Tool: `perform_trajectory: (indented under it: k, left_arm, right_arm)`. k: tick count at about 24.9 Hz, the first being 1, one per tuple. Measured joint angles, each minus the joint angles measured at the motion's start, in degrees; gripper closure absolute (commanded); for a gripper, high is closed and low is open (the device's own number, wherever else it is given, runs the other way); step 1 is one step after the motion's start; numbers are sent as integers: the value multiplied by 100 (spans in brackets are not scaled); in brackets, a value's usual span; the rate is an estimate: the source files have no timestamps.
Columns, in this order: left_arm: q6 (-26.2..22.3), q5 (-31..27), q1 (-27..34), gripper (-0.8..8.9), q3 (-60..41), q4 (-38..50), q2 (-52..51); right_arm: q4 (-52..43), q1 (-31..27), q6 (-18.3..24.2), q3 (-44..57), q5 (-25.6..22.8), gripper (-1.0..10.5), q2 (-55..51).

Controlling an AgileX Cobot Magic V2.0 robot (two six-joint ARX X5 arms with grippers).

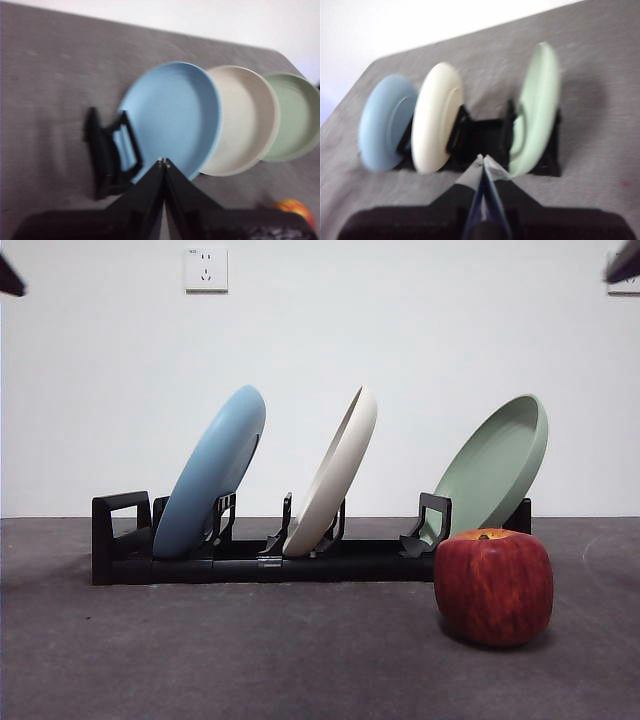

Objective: Take the blue plate from the plate rack,put the plate on the table,take the apple from the table,put the apple in the plate

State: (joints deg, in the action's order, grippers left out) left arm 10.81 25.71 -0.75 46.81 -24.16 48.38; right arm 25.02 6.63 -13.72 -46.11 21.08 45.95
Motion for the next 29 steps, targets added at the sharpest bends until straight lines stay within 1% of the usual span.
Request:
perform_trajectory:
  k: [2,4,6,8,9,10,11,12,13,16,18,22,25,29]
  left_arm:
    - [-105,343,-4,818,378,-214,380]
    - [-201,612,-50,817,721,-415,745]
    - [-247,654,-133,813,922,-549,1012]
    - [-273,654,-225,804,997,-557,1193]
    - [-275,625,-275,764,997,-560,1252]
    - [-278,538,-332,701,997,-557,1296]
    - [-280,378,-424,541,997,-527,1344]
    - [-284,249,-525,421,997,-442,1390]
    - [-282,162,-634,414,997,-308,1438]
    - [-212,140,-981,414,999,208,1585]
    - [-116,39,-1167,414,1141,214,1792]
    - [-149,-400,-1403,414,2033,-479,2723]
    - [-337,-588,-1569,414,2951,-1104,3563]
    - [-426,-645,-1812,415,3882,-1174,4474]
  right_arm:
    - [295,0,173,-323,216,940,363]
    - [568,0,330,-614,297,940,748]
    - [667,0,420,-754,295,934,1014]
    - [673,0,466,-787,293,866,1152]
    - [686,0,479,-787,295,803,1182]
    - [702,0,483,-787,295,740,1191]
    - [708,0,501,-789,295,664,1189]
    - [704,0,516,-789,295,620,1182]
    - [708,0,520,-789,295,621,1182]
    - [708,0,520,-791,295,622,1182]
    - [710,0,518,-811,295,622,1182]
    - [715,0,516,-844,295,622,1178]
    - [767,0,518,-844,295,623,1176]
    - [935,0,516,-844,295,623,1176]
